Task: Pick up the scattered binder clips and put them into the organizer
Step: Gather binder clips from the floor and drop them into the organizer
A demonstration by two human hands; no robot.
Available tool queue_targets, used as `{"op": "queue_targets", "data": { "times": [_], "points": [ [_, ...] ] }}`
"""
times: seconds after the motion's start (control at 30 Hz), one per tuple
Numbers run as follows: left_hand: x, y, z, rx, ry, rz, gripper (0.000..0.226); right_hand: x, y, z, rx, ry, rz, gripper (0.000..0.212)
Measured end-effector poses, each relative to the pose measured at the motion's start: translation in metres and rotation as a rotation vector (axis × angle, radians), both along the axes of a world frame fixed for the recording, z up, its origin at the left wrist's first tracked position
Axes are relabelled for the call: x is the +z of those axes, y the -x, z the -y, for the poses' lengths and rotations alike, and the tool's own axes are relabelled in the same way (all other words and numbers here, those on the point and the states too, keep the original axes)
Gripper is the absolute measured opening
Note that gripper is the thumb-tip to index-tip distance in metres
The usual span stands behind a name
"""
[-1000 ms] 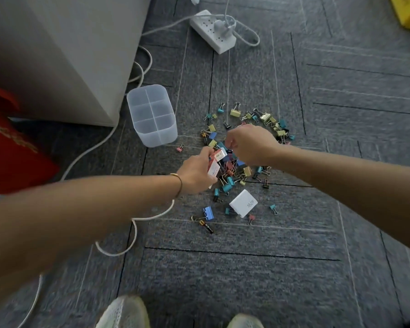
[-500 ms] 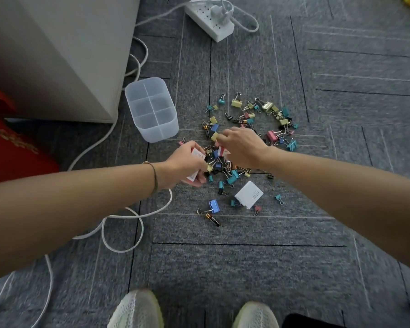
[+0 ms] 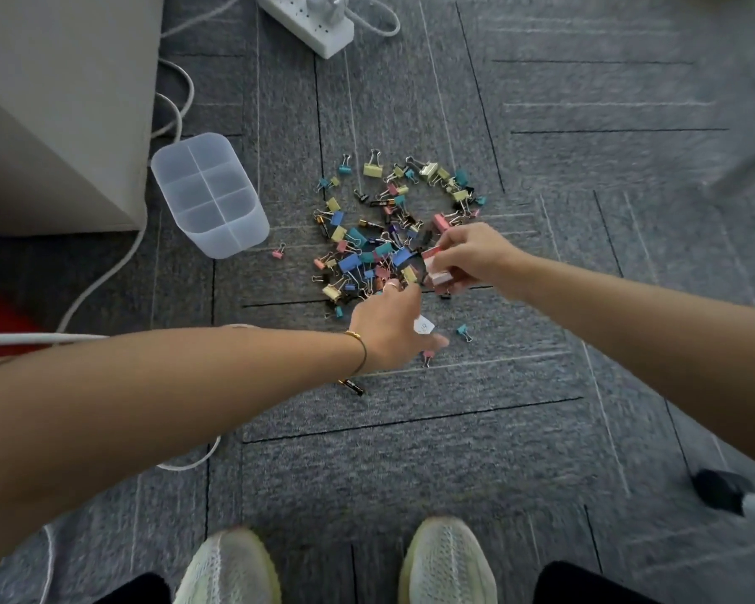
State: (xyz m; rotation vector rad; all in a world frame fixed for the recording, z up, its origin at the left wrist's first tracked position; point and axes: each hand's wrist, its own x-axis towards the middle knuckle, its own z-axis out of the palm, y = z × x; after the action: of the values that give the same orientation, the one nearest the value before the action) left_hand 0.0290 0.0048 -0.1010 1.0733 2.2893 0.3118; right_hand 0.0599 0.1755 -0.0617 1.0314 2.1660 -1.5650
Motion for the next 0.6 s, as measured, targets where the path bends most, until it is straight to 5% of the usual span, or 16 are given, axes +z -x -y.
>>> {"op": "queue_targets", "data": {
  "times": [0.23, 0.47, 0.6],
  "points": [
    [-0.018, -0.001, -0.025, -0.134, 0.085, -0.194, 0.063, 0.005, -0.043, -0.017, -0.035, 0.085, 0.028, 0.015],
    [0.006, 0.022, -0.011, 0.015, -0.084, 0.217, 0.05, 0.014, -0.026, -0.017, -0.054, 0.18, -0.027, 0.035],
    [0.029, 0.054, 0.013, 0.22, -0.209, 0.389, 0.048, 0.019, 0.005, -0.001, -0.13, 0.27, -0.074, 0.026]
  ]
}}
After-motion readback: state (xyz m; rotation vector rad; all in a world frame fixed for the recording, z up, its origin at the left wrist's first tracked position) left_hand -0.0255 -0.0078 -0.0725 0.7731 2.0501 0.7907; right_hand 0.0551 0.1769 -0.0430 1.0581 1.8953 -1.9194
